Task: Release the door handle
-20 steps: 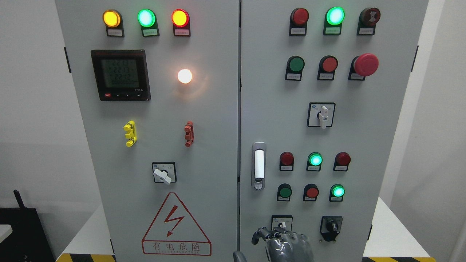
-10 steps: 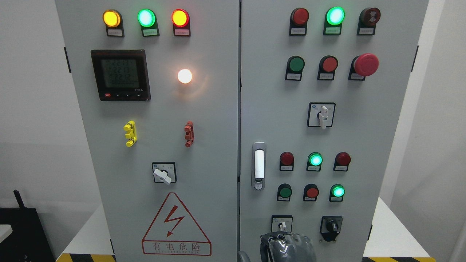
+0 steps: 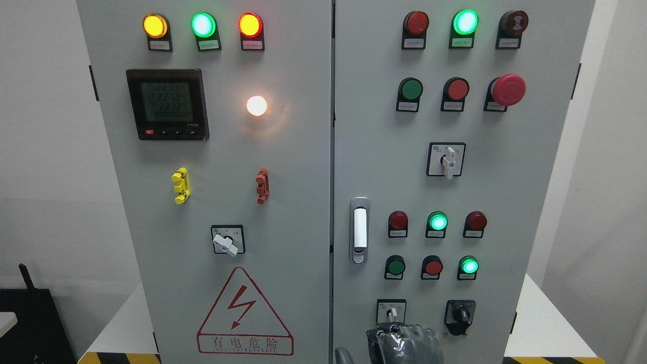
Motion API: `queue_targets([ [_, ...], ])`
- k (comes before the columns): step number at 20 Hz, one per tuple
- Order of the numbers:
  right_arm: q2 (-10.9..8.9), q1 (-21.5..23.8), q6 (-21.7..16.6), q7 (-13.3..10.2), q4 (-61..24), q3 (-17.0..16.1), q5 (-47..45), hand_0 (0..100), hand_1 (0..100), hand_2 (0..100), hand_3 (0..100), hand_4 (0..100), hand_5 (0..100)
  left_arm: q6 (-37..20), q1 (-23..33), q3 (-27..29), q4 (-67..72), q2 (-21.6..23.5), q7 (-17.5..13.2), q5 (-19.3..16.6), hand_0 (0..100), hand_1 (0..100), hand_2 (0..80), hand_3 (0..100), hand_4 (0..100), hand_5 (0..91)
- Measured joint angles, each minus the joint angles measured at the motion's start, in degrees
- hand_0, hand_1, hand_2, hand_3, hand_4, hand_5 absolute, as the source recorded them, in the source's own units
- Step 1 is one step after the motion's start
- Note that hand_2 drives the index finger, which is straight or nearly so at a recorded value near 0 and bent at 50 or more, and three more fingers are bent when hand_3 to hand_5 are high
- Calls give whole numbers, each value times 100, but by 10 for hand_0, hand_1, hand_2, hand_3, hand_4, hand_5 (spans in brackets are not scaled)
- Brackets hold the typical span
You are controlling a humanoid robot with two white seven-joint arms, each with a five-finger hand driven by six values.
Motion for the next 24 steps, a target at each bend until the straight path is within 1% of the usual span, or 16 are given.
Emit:
queue_targets([
  [5,-91,38,22,4,-113,-16,282,326,0,1000,1000,1000,967,0,0,0,0,0,0,0,120,389,0,0,0,0],
  [10,-132,298,54,14,-271,-28,773,323,0,1000,1000,1000,964,0,0,0,0,0,0,0,120,389,0,0,0,0],
  [14,-80,453,162,23,-386,-35,1274,323,0,1000,1000,1000,960,0,0,0,0,0,0,0,120,389,0,0,0,0],
  [20,36,548,265,38,-504,-44,1824,309,0,1000,1000,1000,952,0,0,0,0,0,0,0,120,389,0,0,0,0],
  [24,96,416,528,51,-553,-48,2038,302,0,1000,1000,1000,951,0,0,0,0,0,0,1,120,389,0,0,0,0],
])
